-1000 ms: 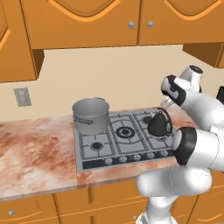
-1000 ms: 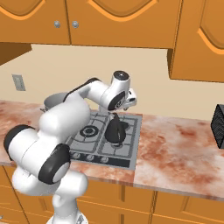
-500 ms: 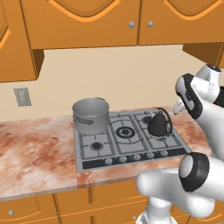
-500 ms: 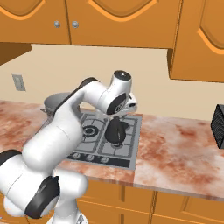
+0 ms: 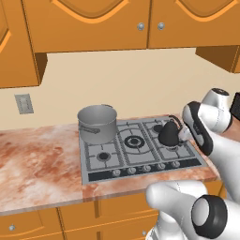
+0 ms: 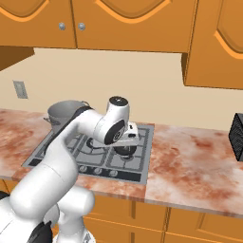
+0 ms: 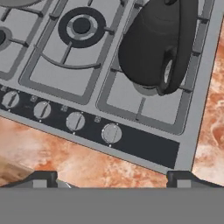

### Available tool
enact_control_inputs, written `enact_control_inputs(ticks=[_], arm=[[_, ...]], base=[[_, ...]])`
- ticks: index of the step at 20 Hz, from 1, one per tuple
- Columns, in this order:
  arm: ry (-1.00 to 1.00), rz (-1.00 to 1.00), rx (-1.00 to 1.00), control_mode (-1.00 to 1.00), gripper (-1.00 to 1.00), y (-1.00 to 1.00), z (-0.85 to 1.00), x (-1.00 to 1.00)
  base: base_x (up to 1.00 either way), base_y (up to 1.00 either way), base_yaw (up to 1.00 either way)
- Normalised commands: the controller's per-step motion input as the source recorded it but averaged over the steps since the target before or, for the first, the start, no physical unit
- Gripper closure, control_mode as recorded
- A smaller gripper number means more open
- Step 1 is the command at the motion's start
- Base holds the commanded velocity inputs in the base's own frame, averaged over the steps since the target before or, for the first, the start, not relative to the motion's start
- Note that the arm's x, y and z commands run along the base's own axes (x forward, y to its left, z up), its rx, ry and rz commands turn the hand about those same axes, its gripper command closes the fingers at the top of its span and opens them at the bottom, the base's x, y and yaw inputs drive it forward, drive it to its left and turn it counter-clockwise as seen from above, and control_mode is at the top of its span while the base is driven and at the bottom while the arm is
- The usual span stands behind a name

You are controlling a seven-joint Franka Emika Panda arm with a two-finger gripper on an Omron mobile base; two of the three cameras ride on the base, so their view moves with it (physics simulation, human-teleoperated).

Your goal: Pick the kettle from the counter and place it on a stove burner. Then turn the burner on.

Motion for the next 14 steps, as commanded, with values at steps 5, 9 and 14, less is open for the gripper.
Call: enact_control_inputs(ticks=[5,9,14], arm=[[0.19,-0.34,0.00,-1.00,-1.00,0.01,-0.37,0.00],[0.01,-0.03,0.00,-1.00,-1.00,0.00,0.00,0.00],[0.00,0.02,0.00,-1.00,-1.00,0.00,-0.15,0.00]], base=[[0.00,0.00,0.00],[0.00,0.00,0.00],[0.00,0.00,0.00]])
